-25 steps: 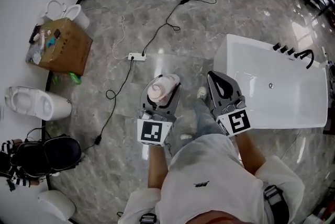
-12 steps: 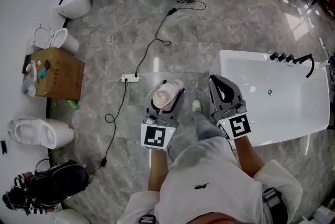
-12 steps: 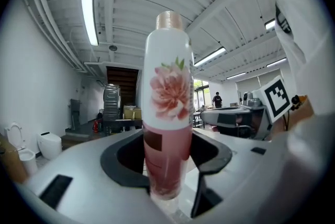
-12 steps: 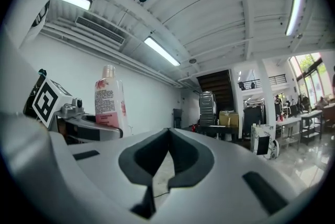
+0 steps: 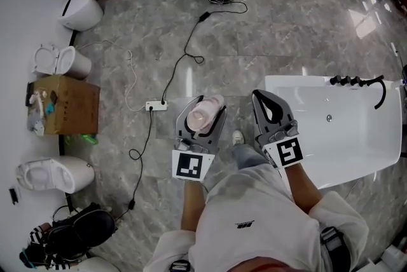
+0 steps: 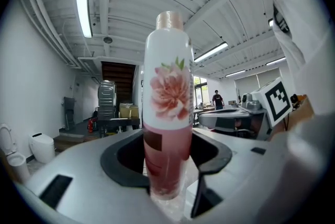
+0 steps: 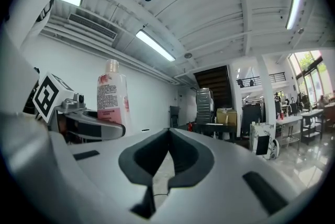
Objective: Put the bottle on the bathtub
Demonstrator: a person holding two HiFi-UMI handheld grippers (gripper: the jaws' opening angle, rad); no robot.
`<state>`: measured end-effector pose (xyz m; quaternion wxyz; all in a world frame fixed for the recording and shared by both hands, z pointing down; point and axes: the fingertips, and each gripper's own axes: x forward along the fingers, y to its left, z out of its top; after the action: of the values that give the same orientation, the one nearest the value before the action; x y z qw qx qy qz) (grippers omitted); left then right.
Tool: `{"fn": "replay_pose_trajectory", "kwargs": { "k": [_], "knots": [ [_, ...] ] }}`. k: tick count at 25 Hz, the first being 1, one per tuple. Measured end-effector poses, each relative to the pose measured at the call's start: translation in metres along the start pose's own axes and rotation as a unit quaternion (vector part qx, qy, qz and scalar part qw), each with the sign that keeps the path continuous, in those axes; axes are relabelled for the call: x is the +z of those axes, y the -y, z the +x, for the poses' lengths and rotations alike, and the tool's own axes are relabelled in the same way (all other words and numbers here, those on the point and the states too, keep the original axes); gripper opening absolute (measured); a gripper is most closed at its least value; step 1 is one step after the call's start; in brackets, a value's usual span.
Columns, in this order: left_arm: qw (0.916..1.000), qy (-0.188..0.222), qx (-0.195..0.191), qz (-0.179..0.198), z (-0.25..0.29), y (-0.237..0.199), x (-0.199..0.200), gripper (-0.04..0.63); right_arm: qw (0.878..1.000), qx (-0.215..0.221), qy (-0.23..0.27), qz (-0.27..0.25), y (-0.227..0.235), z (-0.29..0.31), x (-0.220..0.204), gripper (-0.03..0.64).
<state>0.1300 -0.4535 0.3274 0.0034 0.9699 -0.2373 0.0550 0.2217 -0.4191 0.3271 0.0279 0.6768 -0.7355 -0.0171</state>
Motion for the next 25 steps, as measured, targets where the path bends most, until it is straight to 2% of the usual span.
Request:
{"fn": "replay_pose_trajectory", "kwargs": {
  "k": [6, 10, 14, 20, 25],
  "knots": [
    [0.9998, -0.004, -0.019, 0.005, 0.057, -0.001, -0.001, 0.233, 1.000, -0.012, 0.000, 0.002, 0.046, 0.022, -0.008, -0.006],
    [0.9985, -0.012, -0.052, 0.008, 0.098, 0.009, -0.006, 0.233, 0.999, -0.043, -0.004, 0.009, 0.082, 0.023, -0.020, -0.006],
    [0.9945, -0.011, -0.103, 0.013, 0.140, 0.025, -0.011, 0.233, 0.995, -0.097, -0.008, 0.027, 0.118, 0.016, -0.030, -0.007],
    [0.9807, -0.017, -0.194, 0.015, 0.214, 0.075, -0.024, 0.233, 0.979, -0.197, -0.026, 0.036, 0.189, -0.022, -0.055, -0.006],
    [0.9604, -0.019, -0.277, 0.023, 0.269, 0.125, -0.037, 0.233, 0.962, -0.269, -0.034, 0.027, 0.242, -0.060, -0.077, -0.006]
  ]
}}
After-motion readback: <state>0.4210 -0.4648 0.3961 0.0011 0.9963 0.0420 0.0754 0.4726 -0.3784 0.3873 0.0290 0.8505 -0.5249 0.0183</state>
